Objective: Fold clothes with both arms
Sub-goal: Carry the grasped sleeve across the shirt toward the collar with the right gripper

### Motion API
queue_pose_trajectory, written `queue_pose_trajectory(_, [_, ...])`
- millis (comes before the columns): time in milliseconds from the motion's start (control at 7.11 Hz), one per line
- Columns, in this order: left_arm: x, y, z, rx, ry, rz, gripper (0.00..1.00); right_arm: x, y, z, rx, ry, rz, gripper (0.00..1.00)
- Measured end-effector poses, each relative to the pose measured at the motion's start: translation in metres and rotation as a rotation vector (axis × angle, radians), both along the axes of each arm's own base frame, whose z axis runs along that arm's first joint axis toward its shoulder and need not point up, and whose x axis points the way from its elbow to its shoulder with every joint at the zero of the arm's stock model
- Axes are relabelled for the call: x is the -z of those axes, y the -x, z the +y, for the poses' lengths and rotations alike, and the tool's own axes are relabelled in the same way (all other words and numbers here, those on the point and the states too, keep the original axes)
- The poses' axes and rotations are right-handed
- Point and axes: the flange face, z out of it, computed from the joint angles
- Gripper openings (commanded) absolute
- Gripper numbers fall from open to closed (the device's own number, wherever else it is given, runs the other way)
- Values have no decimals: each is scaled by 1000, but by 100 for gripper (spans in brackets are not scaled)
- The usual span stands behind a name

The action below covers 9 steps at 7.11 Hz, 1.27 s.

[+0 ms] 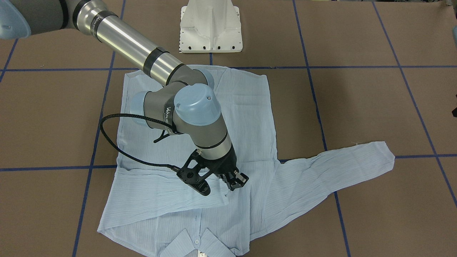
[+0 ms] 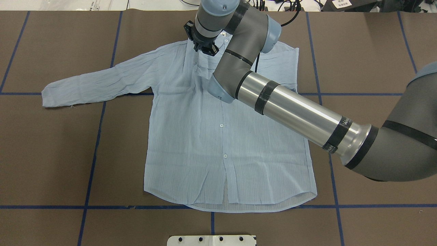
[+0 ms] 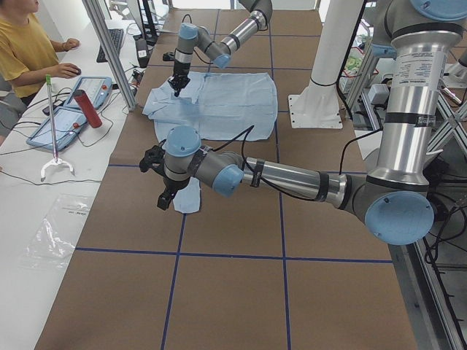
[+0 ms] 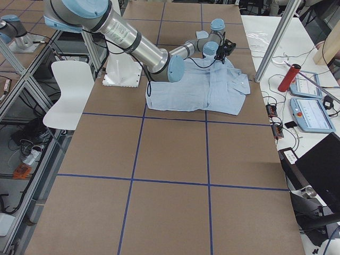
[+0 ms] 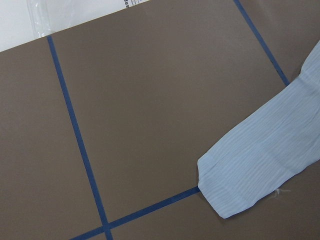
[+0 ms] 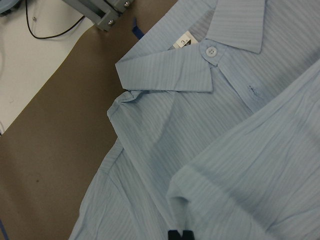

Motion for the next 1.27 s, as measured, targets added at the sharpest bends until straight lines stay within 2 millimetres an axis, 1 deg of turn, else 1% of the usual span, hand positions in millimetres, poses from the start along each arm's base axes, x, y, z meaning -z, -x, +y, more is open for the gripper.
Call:
queue_pose_trajectory(141, [3,-29,-6,12,58,25,100,8,10,8,-22,-4,-2,100])
queue_pose_trajectory(281, [1,-56,-13,17,103,47,99,22,17,17,-41,-3,-16,100])
queue_pose_trajectory(422, [-7,-82,-19,22,146,66,99,40,16,24,-51,-8,-40,100])
queue_pose_trajectory(562, [-20,-110,-29,28,201,83,98,53,7,31,-54,-14,-60,100])
queue_pose_trajectory(703, [-40,-144,-41,21,251,84,95,51,-8,36,-54,-8,-57,100])
queue_pose_trajectory(844, [-62,-172,-48,16,280,66,90,38,-26,37,-55,-4,-46,100])
queue_pose_trajectory(984, [-80,-186,-53,23,284,42,86,21,-40,36,-51,-8,-32,100])
queue_pose_trajectory(1125, [-93,-190,-54,24,278,32,82,9,-49,34,-47,-15,-21,100])
queue_pose_trajectory(1265, [-101,-192,-54,23,272,28,77,1,-53,34,-46,-17,-14,100])
